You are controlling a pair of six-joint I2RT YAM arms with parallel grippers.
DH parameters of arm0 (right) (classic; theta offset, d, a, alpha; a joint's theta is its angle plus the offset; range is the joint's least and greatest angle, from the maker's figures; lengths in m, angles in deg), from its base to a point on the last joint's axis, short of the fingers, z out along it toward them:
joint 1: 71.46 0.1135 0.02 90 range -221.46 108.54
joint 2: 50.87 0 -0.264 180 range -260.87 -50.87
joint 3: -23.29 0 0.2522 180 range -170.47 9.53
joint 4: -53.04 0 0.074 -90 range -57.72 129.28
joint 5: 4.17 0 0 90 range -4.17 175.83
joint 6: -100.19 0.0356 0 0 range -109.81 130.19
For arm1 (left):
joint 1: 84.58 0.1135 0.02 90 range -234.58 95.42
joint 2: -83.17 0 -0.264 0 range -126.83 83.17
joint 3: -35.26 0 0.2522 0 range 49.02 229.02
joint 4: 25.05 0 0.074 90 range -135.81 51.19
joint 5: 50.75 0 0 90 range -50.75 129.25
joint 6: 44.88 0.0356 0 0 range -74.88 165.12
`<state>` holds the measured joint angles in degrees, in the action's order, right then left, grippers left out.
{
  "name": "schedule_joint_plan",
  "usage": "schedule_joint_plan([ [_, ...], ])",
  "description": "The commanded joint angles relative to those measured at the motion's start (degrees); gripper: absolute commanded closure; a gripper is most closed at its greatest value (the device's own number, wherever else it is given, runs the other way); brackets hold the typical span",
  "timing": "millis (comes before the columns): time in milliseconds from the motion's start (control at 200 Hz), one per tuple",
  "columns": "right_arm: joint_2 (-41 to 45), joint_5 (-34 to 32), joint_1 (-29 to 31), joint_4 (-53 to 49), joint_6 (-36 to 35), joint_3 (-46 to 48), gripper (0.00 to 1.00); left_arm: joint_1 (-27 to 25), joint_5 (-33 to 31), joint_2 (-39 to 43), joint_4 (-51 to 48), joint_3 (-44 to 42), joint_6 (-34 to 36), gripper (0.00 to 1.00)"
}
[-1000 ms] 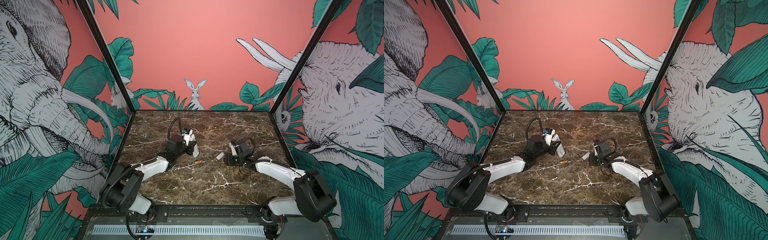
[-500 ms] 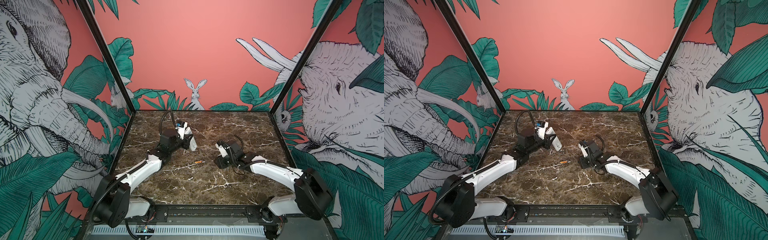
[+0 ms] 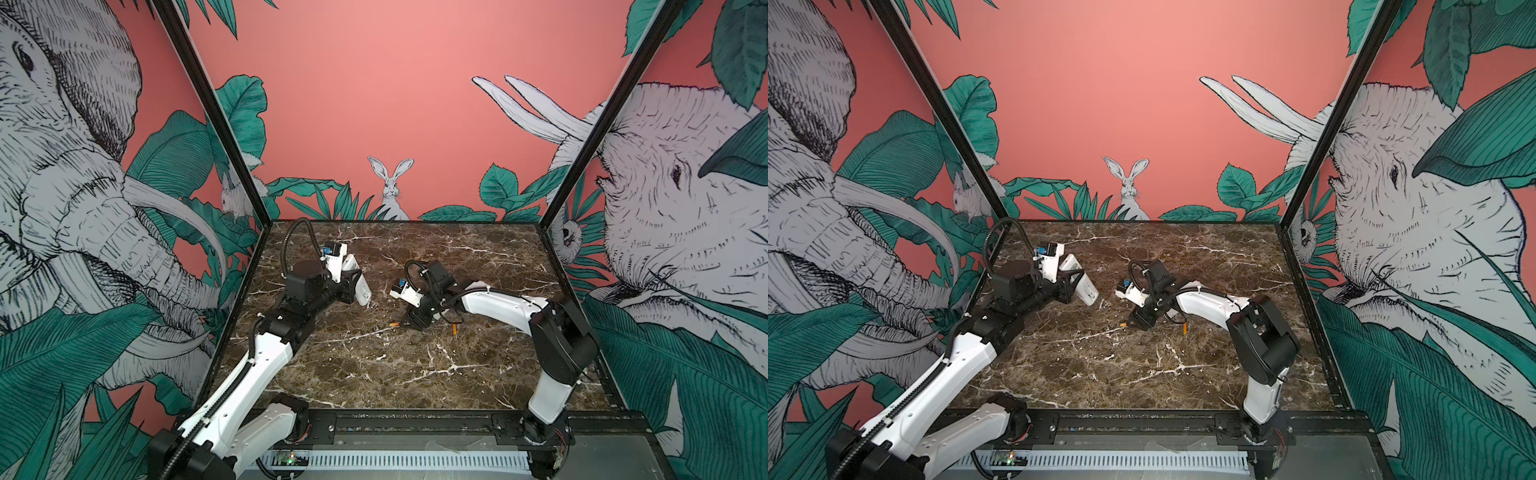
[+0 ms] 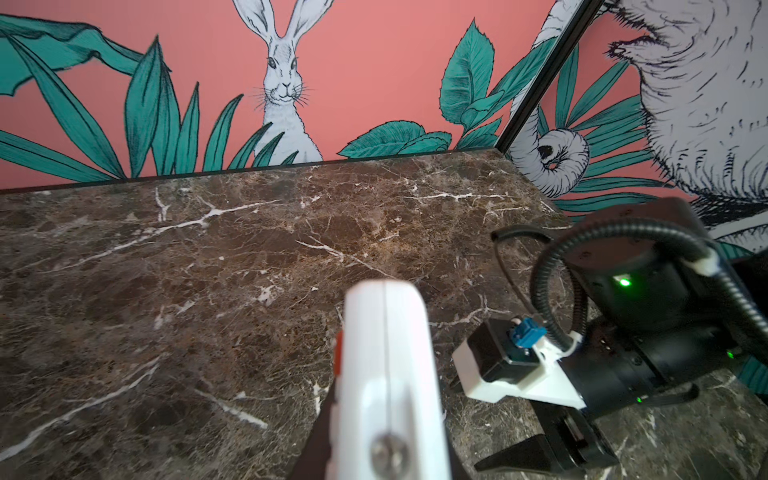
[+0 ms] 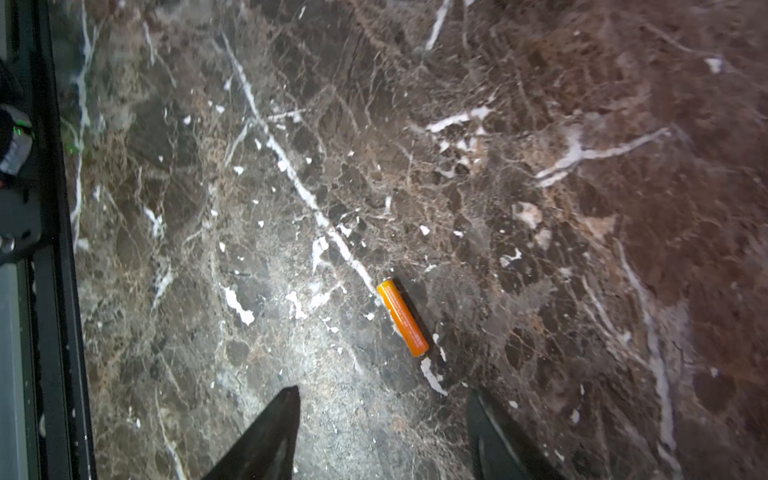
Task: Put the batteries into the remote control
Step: 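Move the open right gripper over an orange battery on the table, then close the right gripper on the orange battery and lift it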
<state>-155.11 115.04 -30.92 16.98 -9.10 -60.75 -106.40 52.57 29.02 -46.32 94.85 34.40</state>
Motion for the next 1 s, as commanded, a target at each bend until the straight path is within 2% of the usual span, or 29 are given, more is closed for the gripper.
schedule_joint_plan([
  [0,-3.4,0.9,1.0,-9.0,-10.6,-4.1,0.37,0.7,2.3,2.7,-3.6,0.7,2.6,0.85],
  [275,-11.0,-6.6,3.4,-12.3,-16.1,-9.9,0.41,0.9,4.0,5.7,-3.5,0.3,3.4,0.85],
  [470,-13.7,-11.1,4.0,-11.7,-15.9,-11.4,0.44,1.0,4.0,6.4,-2.9,0.0,3.4,0.85],
  [640,-13.9,-11.7,4.3,-10.4,-15.7,-10.9,0.46,1.0,3.8,6.8,-2.3,-0.6,3.3,0.85],
  [995,-13.7,-13.6,5.7,-9.6,-16.4,-10.2,0.66,1.1,3.8,6.6,-1.6,-0.9,3.1,0.85],
])
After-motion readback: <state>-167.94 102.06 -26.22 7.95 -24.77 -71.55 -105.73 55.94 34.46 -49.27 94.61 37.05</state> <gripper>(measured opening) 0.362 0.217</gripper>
